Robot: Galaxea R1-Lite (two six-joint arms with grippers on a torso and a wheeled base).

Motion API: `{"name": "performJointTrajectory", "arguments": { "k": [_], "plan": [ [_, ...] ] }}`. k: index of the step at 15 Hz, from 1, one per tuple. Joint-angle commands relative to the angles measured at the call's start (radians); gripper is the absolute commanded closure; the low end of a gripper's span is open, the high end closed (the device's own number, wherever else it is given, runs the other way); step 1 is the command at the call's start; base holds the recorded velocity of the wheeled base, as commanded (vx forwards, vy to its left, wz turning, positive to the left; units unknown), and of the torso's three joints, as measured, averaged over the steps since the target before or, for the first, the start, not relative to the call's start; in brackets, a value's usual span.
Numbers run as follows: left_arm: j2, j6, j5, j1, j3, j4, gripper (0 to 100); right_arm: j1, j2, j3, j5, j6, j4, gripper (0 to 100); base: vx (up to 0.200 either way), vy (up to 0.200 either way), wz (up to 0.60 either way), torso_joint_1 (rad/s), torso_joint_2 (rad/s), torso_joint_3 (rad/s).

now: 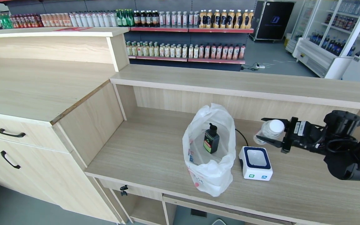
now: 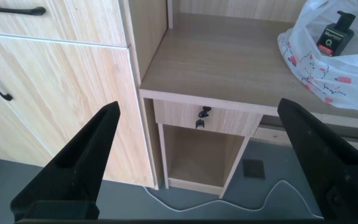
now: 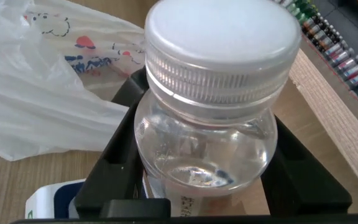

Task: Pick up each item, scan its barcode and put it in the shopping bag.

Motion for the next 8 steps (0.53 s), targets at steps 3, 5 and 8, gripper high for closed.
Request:
{"name": "performJointTrajectory", "arguments": {
  "k": [3, 5, 8],
  "plan": [
    [0.002, 0.000, -0.001, 0.000, 0.000, 0.000, 0, -0.025, -0.065, 0.014, 0.031, -0.119, 0.145, 100, 0.000, 0.000, 0.00, 0.000, 0.00, 0.000],
    [0.002, 0.000, 0.000, 0.000, 0.000, 0.000, 0, -0.025, -0.080, 0.014, 0.034, -0.139, 0.163, 100, 0.000, 0.000, 0.00, 0.000, 0.00, 0.000],
    [0.002, 0.000, -0.001, 0.000, 0.000, 0.000, 0, -0.025, -0.097, 0.039, 0.033, -0.140, 0.163, 100, 0.000, 0.000, 0.00, 0.000, 0.00, 0.000]
  ]
}}
